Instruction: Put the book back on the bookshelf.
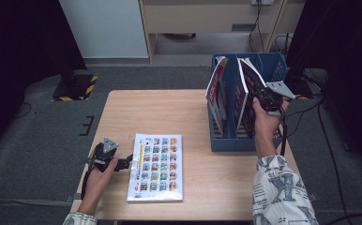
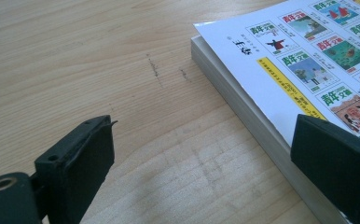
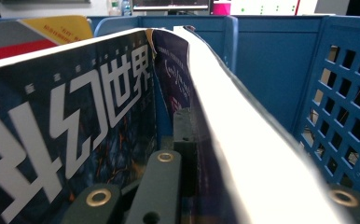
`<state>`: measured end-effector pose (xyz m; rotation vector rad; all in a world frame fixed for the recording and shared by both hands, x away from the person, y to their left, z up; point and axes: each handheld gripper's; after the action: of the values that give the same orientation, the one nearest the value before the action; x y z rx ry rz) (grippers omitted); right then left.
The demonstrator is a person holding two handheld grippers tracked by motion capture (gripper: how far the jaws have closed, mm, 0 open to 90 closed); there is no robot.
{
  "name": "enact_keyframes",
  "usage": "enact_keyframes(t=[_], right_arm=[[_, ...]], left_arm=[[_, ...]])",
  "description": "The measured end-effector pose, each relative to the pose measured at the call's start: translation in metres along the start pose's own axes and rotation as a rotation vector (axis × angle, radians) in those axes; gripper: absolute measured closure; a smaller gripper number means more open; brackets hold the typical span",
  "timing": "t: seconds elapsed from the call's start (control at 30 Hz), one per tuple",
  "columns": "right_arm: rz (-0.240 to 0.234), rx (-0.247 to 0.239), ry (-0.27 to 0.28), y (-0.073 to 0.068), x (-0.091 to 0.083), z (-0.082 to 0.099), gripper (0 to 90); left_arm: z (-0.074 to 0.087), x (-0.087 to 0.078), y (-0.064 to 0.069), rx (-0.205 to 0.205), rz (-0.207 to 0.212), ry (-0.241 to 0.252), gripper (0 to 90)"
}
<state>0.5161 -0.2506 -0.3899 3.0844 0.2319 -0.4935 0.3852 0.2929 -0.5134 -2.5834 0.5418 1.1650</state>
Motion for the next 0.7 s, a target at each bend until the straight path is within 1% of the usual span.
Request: enact_keyframes(t=[0.07,0.1,0.2,0.37,0.43,0.53,0.57,0.7], right_arm=[[0.016,0.017,0.010,0.0011,0.0010,0.0003,84.0],[0.009,0.029,0.008,0.0013,0.0023,0.0007,83.9],[0.008,0.026,0.006,-0.0003,0.0033,0.0006,83.8],[-0.005,0.000,0.002,-0.0059,0.0033,0.0009,83.2],[-0.012,0.001,-0.001,-0.0068,0.0031,0.0008,82.5],[-0.013,-0.012,-0.004,-0.0077,0.0029,0.0009,82.3],[-0.014,-0.023,-0.010,-0.0080,0.0024,0.0010,82.2],[-0.026,-0.028,-0.017,-0.0077,0.0013,0.0009,80.5]], left_arm=[[-0.0001,0.0002,0.0000,0.000,0.001,0.000,5.8],[-0.0003,0.0004,0.0002,0.001,0.000,-0.001,5.8],[-0.0005,0.0000,0.0004,0.003,0.001,0.000,5.8],[-0.0003,-0.0005,0.0003,0.000,0.000,0.002,5.8],[-0.0004,-0.0006,0.0002,0.000,0.000,0.002,5.8],[-0.0005,-0.0007,0.0001,0.000,-0.001,0.002,5.8],[-0.0004,-0.0007,0.0000,-0.001,-0.001,0.002,5.8],[-0.0005,-0.0004,0.0002,0.000,0.000,0.000,5.8]])
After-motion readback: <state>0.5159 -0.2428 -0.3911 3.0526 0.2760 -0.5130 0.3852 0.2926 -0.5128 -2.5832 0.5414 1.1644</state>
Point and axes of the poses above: each handheld gripper's, and its own axes: x roughly forward along the jaws, z roughly out of its underside, y roughly to its right, and after that the axes turned 9 degrees about -y, right-handed
